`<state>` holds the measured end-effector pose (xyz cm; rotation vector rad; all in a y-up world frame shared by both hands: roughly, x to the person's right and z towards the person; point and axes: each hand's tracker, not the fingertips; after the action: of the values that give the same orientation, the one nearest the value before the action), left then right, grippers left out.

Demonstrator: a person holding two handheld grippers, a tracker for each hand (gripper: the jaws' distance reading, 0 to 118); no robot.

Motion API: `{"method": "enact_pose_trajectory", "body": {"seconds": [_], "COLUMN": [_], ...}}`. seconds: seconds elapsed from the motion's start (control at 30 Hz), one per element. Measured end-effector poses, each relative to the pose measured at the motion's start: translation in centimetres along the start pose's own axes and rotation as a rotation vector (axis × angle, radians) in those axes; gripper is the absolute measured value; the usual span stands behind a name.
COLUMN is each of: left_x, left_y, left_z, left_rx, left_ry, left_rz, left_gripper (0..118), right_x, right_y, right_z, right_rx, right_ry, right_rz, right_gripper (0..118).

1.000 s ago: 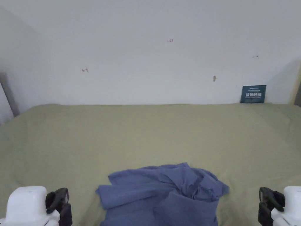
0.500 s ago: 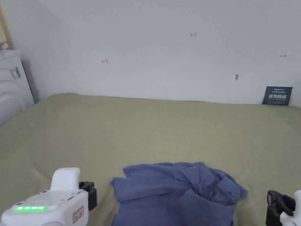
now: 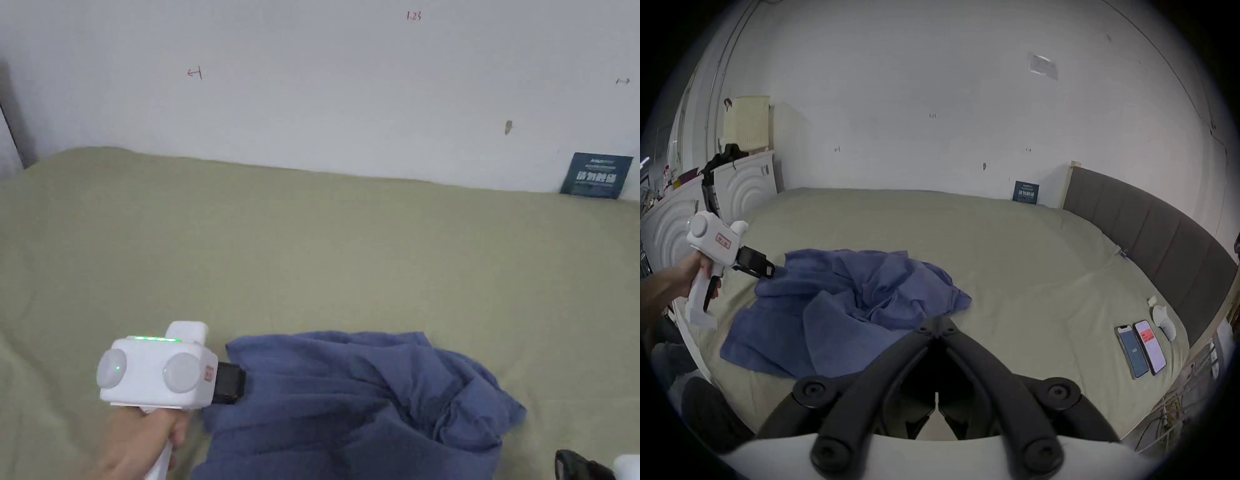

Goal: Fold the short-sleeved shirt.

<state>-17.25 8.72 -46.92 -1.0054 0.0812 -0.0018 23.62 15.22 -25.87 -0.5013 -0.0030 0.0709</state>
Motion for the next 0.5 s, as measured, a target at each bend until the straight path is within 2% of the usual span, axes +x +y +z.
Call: {"method": "enact_pose_trajectory", "body": {"seconds": [0.03, 0.07, 0.13, 0.17, 0.2, 0.23, 0.3, 0.43, 0.5], "left_x": [-0.3, -0.3, -0.3, -0.2, 0.0, 0.0, -0.8, -0.1, 0.3], "left_y": [-1.1, -1.4, -1.9, -1.4, -1.5, -1.7, -1.3, -2.0, -2.5], "left_z": [-2.1, -2.7, -2.2, -1.4, -0.9, -0.7, -0.7, 0.9, 1.2], "left_rx": [-0.017, -0.04, -0.035, -0.008, 0.021, 0.053, -0.011, 0.047, 0.033], "left_ry": [0.01, 0.016, -0.034, -0.044, -0.015, 0.022, -0.115, -0.06, -0.087], "left_rz": [-0.017, -0.035, -0.036, -0.022, -0.053, -0.068, -0.008, -0.034, -0.013], "left_gripper": [107, 99, 60, 10, 0, 0, 0, 0, 0], "right_x": [0.1, 0.3, 0.8, 1.1, 1.5, 1.8, 2.6, 4.2, 5.3], "right_y": [-0.2, -0.4, -0.7, -0.8, -0.8, -0.7, 0.0, 2.3, 3.6], "right_z": [-0.4, -0.6, -1.3, -1.7, -2.2, -2.7, -4.0, -7.4, -10.2], "right_rx": [-0.009, -0.019, -0.04, -0.051, -0.06, -0.069, -0.076, -0.095, -0.13], "right_ry": [0.002, 0.001, -0.002, -0.004, -0.006, -0.01, -0.017, -0.045, -0.038], "right_rz": [0.001, 0.003, -0.001, -0.009, -0.017, -0.023, -0.027, -0.028, -0.049], "right_gripper": [0, 0, 0, 0, 0, 0, 0, 0, 0]}}
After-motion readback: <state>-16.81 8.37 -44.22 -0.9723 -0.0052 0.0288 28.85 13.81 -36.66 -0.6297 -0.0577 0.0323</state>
